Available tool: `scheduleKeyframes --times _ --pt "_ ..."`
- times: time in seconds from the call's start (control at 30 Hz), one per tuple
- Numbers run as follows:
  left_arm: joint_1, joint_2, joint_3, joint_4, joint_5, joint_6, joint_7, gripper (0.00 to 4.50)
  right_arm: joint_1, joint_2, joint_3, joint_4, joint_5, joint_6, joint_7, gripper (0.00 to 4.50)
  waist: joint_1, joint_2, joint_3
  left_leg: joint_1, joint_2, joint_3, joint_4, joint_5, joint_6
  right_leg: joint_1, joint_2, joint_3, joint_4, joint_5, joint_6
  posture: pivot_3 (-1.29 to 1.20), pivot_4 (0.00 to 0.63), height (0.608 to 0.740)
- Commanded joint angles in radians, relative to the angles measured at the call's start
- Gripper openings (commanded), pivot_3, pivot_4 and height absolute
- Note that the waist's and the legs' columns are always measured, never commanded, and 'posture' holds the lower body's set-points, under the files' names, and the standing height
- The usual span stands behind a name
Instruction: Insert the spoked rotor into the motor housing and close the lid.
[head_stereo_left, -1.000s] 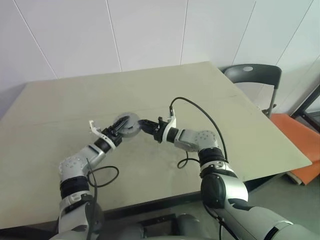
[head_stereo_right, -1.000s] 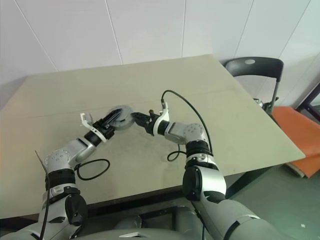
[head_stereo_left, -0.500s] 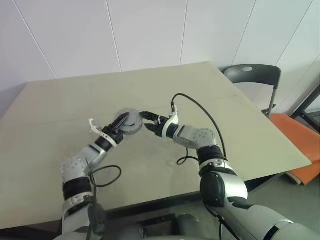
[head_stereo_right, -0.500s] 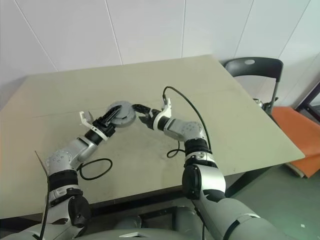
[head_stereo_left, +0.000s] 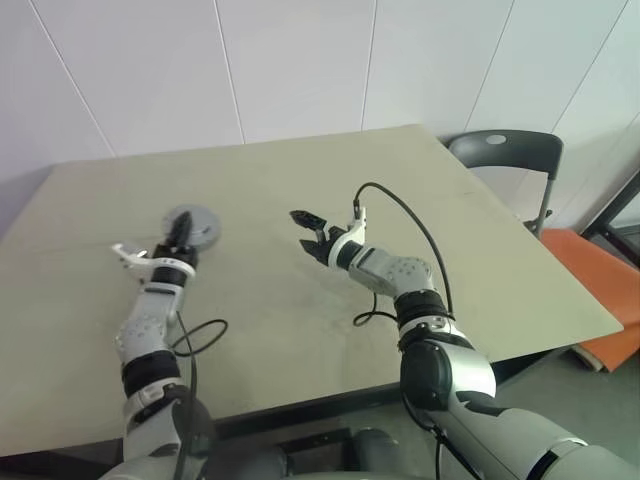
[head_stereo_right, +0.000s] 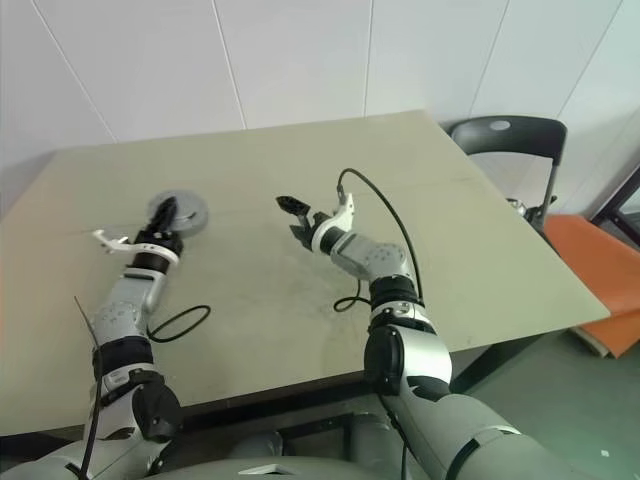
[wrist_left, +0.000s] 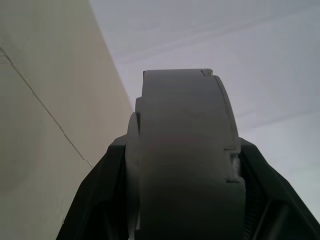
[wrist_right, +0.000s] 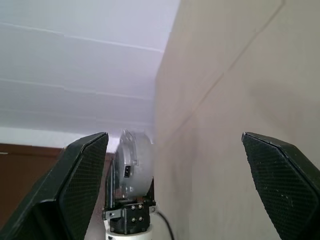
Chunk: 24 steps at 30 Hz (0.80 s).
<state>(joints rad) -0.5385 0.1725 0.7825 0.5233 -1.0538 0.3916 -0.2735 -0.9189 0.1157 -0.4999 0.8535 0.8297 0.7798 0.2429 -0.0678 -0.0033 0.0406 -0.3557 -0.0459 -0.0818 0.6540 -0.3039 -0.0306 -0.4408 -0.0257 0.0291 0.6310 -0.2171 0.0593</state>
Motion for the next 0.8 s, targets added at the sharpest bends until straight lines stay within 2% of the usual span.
scheduleKeyframes --times 0.03,0.23,0.37,0.63,0.8 --pt "-0.074 0.068 0.032 0.051 0.047 -0.155 -0.002 2.24 -0.029 0.041 0.029 -0.063 -0.001 -0.012 0.024 4.48 0.001 -0.001 -0.001 0.000 0.000 0.000 0.000 0.000 0.000 0.000 0.000 0.000 0.000 0.000 0.000 0.00 0.000 0.740" --pt "-0.086 0.158 0.075 0.256 0.125 -0.330 0.055 2.24 -0.011 0.045 0.066 -0.116 0.000 0.001 0.034 4.48 0.000 -0.003 -0.002 0.000 0.000 0.000 0.000 0.000 0.000 0.000 -0.001 0.000 0.000 0.000 0.000 0.00 0.000 0.740" --pt "-0.092 0.173 0.076 0.333 0.169 -0.412 0.110 2.24 -0.008 0.044 0.072 -0.130 0.003 0.000 0.036 4.48 0.003 -0.006 -0.004 0.000 0.000 -0.001 0.000 0.000 0.000 0.000 -0.001 -0.001 0.000 0.000 0.000 0.00 0.000 0.740" --pt "-0.073 0.139 0.060 0.331 0.209 -0.446 0.179 2.24 -0.001 0.046 0.087 -0.143 0.006 0.006 0.040 4.48 0.003 -0.007 -0.005 0.000 -0.001 -0.001 0.000 0.000 0.000 0.000 -0.002 -0.001 0.000 0.000 0.000 0.00 0.000 0.740" --pt "-0.027 0.098 0.048 0.278 0.238 -0.430 0.306 2.24 -0.001 0.045 0.090 -0.135 0.004 0.007 0.041 4.48 0.001 -0.008 -0.007 0.001 -0.001 -0.001 0.000 0.000 0.000 0.001 -0.002 0.000 0.001 0.000 0.000 0.00 0.000 0.740"
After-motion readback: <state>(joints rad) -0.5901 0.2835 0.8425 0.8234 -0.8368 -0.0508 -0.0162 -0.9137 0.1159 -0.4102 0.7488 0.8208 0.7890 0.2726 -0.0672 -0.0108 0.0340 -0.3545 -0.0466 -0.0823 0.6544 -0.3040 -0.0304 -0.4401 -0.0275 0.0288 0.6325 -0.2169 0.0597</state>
